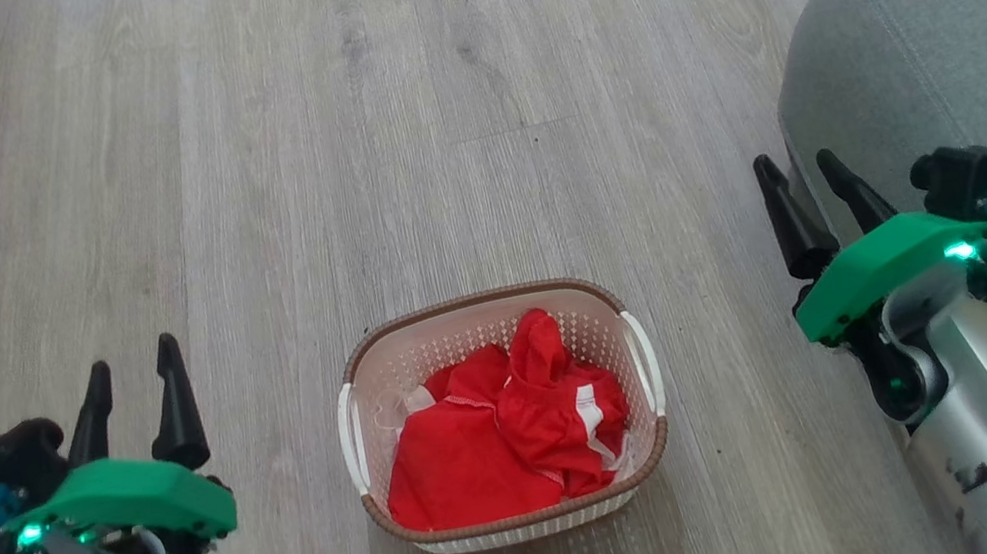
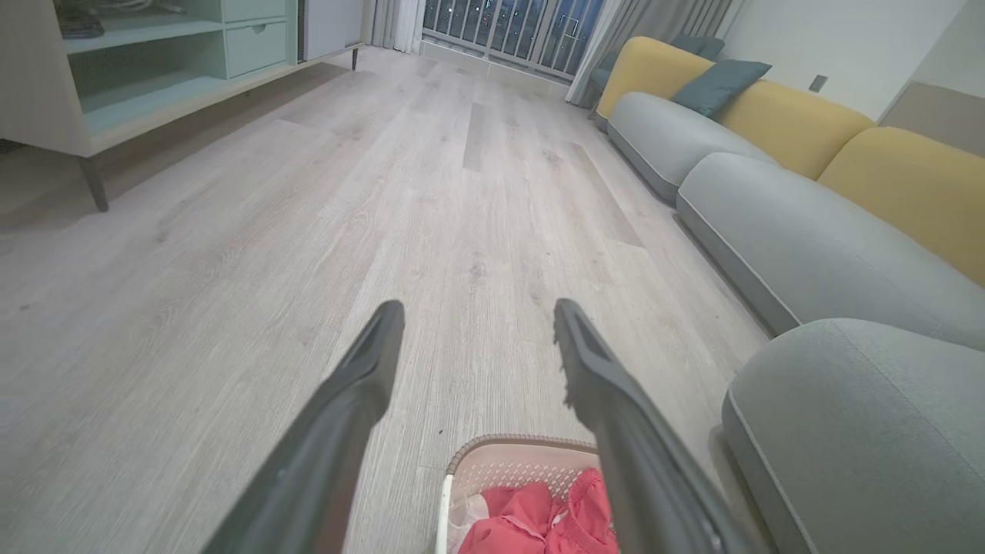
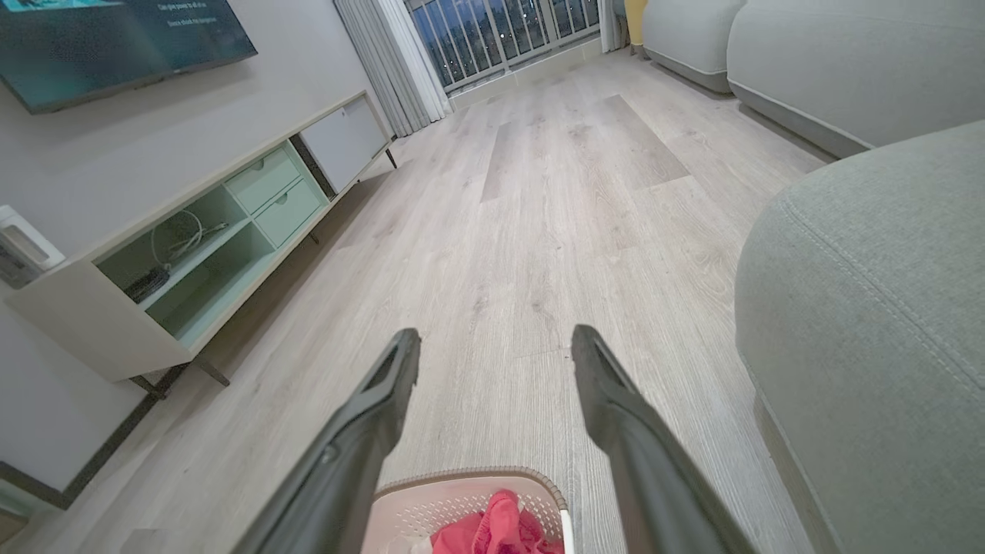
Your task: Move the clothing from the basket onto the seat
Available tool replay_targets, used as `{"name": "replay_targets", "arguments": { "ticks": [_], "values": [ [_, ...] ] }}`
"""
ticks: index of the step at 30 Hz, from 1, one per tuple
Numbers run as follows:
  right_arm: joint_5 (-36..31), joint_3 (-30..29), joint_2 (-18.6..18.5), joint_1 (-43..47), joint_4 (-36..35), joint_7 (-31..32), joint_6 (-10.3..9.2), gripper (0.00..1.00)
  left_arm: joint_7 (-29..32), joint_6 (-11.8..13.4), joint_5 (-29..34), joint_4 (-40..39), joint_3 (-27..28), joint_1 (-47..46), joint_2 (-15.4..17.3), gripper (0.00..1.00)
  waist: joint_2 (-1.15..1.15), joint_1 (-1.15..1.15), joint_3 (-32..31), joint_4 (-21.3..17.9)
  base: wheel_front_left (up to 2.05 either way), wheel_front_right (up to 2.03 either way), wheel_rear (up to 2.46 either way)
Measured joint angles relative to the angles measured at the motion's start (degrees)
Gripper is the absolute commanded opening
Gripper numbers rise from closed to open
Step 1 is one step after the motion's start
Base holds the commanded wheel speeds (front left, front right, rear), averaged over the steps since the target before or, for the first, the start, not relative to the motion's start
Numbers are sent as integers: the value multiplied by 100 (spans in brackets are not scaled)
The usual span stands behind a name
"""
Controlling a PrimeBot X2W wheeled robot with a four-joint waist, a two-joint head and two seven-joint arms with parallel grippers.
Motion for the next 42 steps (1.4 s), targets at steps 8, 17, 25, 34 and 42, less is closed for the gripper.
{"name": "replay_targets", "arguments": {
  "ticks": [8, 17, 25, 34, 42],
  "values": [
    [-557, 54, -7, -218, 114, -140, 0, 100, -119, 10, 548, 8, 9, -94, 10, 100, 0, 0, 36, -14, 0, 0, 0],
    [-1195, 110, -54, -386, 223, -279, 1, 100, -294, 10, 1099, 24, 136, -268, 3, 100, 0, 0, 63, -39, 0, 0, 0],
    [-1716, 191, -56, -619, 303, -414, 1, 100, -411, 2, 1657, 67, 192, -309, -24, 100, 0, 0, 111, -59, 0, 0, 0],
    [-2146, 113, -62, -799, 436, -524, 1, 100, -510, -51, 2073, 113, 355, -510, -83, 100, 0, 0, 151, -60, 0, 0, 0],
    [-2283, -236, -58, -798, 435, -531, 1, 100, -510, -54, 2105, 123, 449, -509, -143, 100, 0, 0, 180, -61, 0, 0, 0]
  ]
}}
